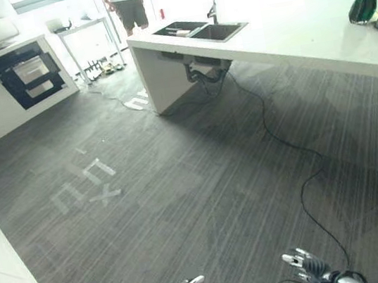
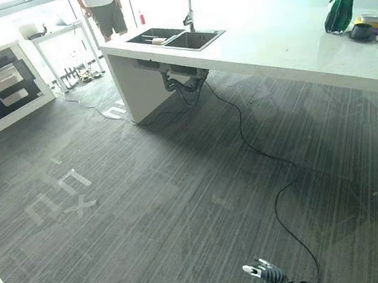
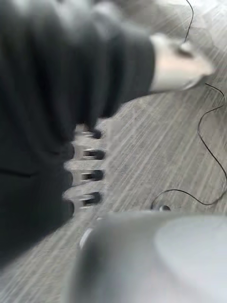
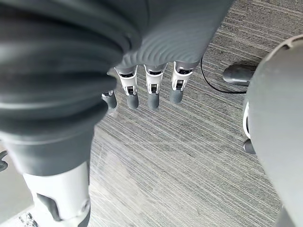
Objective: Place the dishes in the dishwasher.
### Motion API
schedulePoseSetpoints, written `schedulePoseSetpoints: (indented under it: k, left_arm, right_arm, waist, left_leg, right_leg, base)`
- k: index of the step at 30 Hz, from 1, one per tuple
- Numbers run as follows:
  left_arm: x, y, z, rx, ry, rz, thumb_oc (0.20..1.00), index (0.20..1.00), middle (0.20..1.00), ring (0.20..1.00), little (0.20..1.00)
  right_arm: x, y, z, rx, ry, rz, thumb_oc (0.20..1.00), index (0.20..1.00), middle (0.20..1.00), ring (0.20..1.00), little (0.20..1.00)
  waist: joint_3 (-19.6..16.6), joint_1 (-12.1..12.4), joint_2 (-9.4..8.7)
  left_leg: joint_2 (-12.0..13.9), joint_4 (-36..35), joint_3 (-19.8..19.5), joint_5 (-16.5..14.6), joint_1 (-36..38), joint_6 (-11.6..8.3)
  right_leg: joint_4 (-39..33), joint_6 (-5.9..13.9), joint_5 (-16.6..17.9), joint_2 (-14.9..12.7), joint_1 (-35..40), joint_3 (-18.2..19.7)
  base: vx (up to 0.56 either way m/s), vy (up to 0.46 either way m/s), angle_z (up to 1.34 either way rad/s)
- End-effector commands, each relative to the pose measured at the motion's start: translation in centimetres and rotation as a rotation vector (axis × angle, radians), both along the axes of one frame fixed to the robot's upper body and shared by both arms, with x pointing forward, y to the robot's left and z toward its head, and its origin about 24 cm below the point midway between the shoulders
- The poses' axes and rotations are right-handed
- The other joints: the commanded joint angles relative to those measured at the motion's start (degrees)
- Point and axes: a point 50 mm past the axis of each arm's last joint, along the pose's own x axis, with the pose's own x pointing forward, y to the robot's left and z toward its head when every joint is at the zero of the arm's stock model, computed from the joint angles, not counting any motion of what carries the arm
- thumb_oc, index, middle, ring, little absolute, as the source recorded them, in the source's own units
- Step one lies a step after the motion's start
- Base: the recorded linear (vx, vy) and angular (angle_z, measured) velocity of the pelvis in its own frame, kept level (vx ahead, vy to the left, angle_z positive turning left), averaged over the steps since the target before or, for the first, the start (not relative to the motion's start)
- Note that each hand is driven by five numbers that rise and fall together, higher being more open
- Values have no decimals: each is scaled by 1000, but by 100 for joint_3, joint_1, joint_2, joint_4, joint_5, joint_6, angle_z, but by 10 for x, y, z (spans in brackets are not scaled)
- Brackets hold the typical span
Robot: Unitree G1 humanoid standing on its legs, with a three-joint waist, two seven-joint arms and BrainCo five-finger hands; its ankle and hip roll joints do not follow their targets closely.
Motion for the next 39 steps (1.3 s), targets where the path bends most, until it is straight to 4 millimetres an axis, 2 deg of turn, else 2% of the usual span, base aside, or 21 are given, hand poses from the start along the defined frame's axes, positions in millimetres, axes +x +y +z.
schedulePoseSetpoints:
  k: [1,6,12,21,24,27,28,30,32,33,34,36,37,39]
  left_arm:
    - [28,8,7,130,-97,-114,1000,1000,1000,1000,1000]
    - [39,10,12,186,-175,-73,1000,1000,1000,1000,1000]
    - [48,5,17,111,-256,20,1000,1000,1000,1000,1000]
    - [51,-2,16,55,-233,71,1000,1000,1000,1000,1000]
    - [56,-3,18,56,-241,97,1000,1000,1000,1000,1000]
    - [61,-3,20,55,-262,134,1000,1000,1000,1000,1000]
    - [62,-3,20,54,-264,136,1000,1000,1000,1000,1000]
    - [68,-4,23,43,-279,147,1000,1000,1000,1000,1000]
    - [71,-5,25,30,-297,147,1000,1000,1000,1000,1000]
    - [71,-5,25,27,-299,148,1000,1000,1000,1000,1000]
    - [71,-6,26,15,-305,157,1000,1000,1000,1000,1000]
    - [69,-7,25,8,-307,156,1000,1000,1000,1000,1000]
    - [65,-9,24,2,-306,143,1000,1000,1000,1000,1000]
    - [63,-9,23,0,-306,140,1000,1000,1000,1000,1000]
  right_arm:
    - [23,5,5,-21,-46,26,1000,1000,1000,1000,1000]
    - [25,3,5,-27,-46,19,1000,1000,1000,1000,1000]
    - [27,4,7,12,-72,-12,1000,1000,1000,1000,1000]
    - [27,6,7,15,-65,0,1000,1000,1000,1000,1000]
    - [35,6,9,2,-79,24,1000,1000,1000,1000,1000]
    - [49,7,16,-21,-100,56,1000,1000,1000,1000,1000]
    - [50,6,16,-24,-101,56,1000,1000,1000,1000,1000]
    - [56,1,20,-37,-103,45,1000,1000,1000,1000,1000]
    - [57,-4,22,-43,-105,40,1000,1000,1000,1000,1000]
    - [56,-5,22,-43,-106,42,1000,1000,1000,1000,1000]
    - [53,-7,21,-45,-106,46,1000,1000,1000,1000,1000]
    - [48,-9,20,-42,-103,40,1000,1000,1000,1000,1000]
    - [42,-11,18,-41,-96,26,1000,1000,1000,1000,1000]
    - [40,-11,17,-40,-93,21,1000,1000,1000,1000,1000]
  waist:
    - [90,106,-209]
    - [117,94,-206]
    - [170,104,-199]
    - [220,36,-181]
    - [270,2,-210]
    - [379,16,-307]
    - [396,17,-316]
    - [493,31,-281]
    - [563,67,-176]
    - [572,72,-163]
    - [590,110,-69]
    - [604,166,18]
    - [632,253,62]
    - [643,279,68]
  left_leg:
    - [429,107,205,206,-182,-476]
    - [465,131,208,218,-187,-491]
    - [502,175,190,224,-194,-504]
    - [636,389,91,236,-294,-610]
    - [693,835,-9,161,-481,-678]
    - [672,1801,-58,-115,-892,-649]
    - [691,1985,-37,-91,-970,-656]
    - [819,2622,-55,244,-1403,-717]
    - [794,2483,-90,523,-1579,-736]
    - [786,2442,-90,552,-1584,-737]
    - [805,1884,-9,879,-1643,-792]
    - [912,1222,76,1313,-1810,-890]
    - [1021,750,80,1674,-1977,-959]
    - [1058,662,92,1749,-2017,-970]
  right_leg:
    - [-181,771,-139,-619,275,464]
    - [-178,747,-145,-586,269,484]
    - [-132,707,-179,-533,264,477]
    - [-32,584,-284,-347,187,528]
    - [53,494,-331,-269,95,614]
    - [260,373,-374,-344,-26,657]
    - [277,352,-377,-358,-25,636]
    - [360,241,-414,-347,-5,551]
    - [383,223,-457,-287,51,530]
    - [381,224,-463,-282,64,527]
    - [305,244,-480,-217,175,488]
    - [205,259,-496,-151,294,453]
    - [177,254,-527,-128,398,403]
    - [210,243,-568,-127,425,373]
  base:
    - [1,-27,3]
    - [4,-28,3]
    - [0,-57,3]
    - [5,-98,3]
    - [-12,-123,7]
    - [14,-71,15]
    - [31,-58,0]
    - [43,-27,-6]
    - [143,51,10]
    - [283,142,11]
    - [284,154,6]
    - [378,210,8]
    - [350,199,12]
    - [237,142,16]
